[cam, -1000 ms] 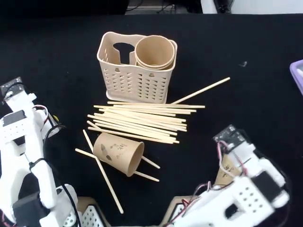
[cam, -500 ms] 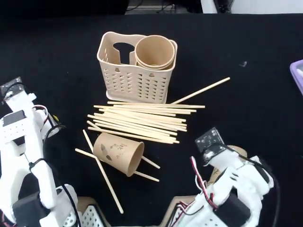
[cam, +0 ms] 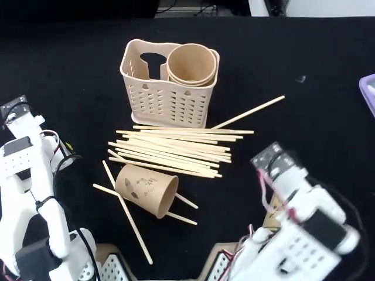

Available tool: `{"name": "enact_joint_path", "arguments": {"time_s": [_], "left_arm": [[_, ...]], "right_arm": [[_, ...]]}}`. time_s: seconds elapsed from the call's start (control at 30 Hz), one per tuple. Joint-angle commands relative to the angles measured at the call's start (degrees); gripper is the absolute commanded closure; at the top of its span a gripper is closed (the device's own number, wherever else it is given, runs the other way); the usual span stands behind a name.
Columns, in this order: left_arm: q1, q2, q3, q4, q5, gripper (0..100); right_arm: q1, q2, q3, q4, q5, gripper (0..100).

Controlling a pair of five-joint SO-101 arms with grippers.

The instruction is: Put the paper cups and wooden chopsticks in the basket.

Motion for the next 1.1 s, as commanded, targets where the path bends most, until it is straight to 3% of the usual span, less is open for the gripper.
{"name": "enact_joint_path", "arguments": {"time_s": [0.0,0.2,0.4,0.53,0.77,0.87,1.07], "left_arm": [[-0.31,-1.58,-2.77,-0.70,0.35,79],[-0.31,-1.58,-2.86,-0.70,0.26,79],[-0.22,-1.58,-3.03,-0.79,0.26,79],[-0.22,-1.58,-3.21,-0.79,0.26,79],[-0.22,-1.58,-3.03,-0.79,0.35,79],[-0.22,-1.58,-3.03,-0.79,0.35,79],[-0.22,-1.58,-3.03,-0.79,0.26,79]], "right_arm": [[-0.09,13.32,-11.21,2.99,-0.26,84.1],[0.35,20.09,-15.25,3.16,8.00,84.3],[10.11,20.44,-13.05,3.16,21.71,84.3],[17.58,20.18,-8.84,3.16,35.25,84.3],[24.44,20.26,-5.05,3.16,51.43,84.3],[25.58,20.18,-3.38,3.16,55.56,84.3],[25.23,20.44,-2.77,2.55,56.62,84.2]]}}
